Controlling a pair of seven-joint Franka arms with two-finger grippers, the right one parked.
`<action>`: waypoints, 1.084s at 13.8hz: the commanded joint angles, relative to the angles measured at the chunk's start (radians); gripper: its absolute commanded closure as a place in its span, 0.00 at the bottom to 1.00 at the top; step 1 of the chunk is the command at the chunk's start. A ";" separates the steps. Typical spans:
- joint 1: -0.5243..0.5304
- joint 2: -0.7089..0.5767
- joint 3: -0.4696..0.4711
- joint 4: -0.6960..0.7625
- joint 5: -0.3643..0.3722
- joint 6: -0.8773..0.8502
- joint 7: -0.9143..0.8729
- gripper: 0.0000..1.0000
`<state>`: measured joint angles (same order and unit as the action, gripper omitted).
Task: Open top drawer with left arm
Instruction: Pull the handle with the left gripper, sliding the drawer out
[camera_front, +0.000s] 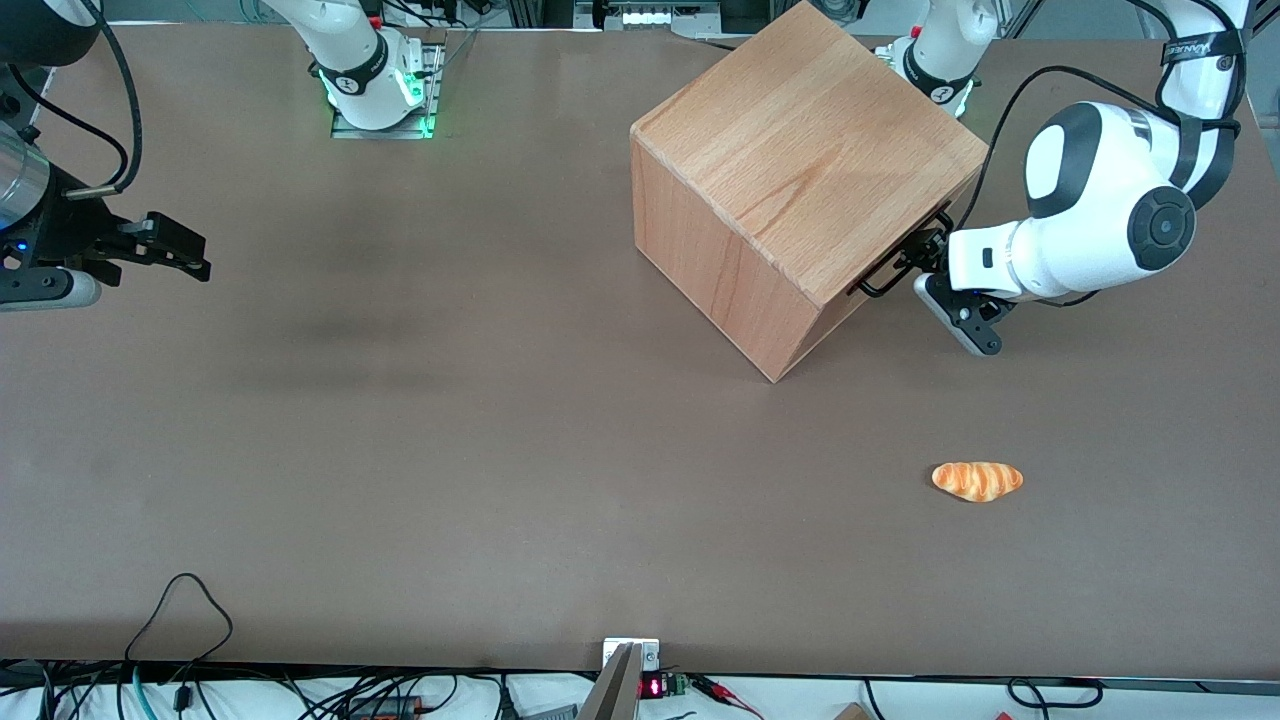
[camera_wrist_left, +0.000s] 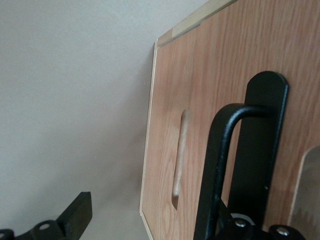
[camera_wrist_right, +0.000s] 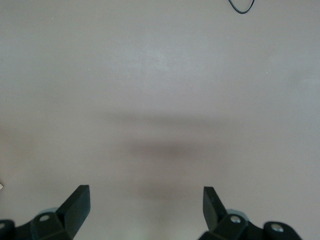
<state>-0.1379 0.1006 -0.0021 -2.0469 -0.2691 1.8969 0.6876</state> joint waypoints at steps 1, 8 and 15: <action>0.003 0.010 0.004 -0.012 -0.019 0.057 0.029 0.00; 0.026 0.034 0.051 -0.012 -0.009 0.290 0.029 0.00; 0.026 0.079 0.191 0.001 0.079 0.476 0.026 0.00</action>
<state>-0.1106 0.1204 0.1390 -2.0437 -0.2637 2.2906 0.7040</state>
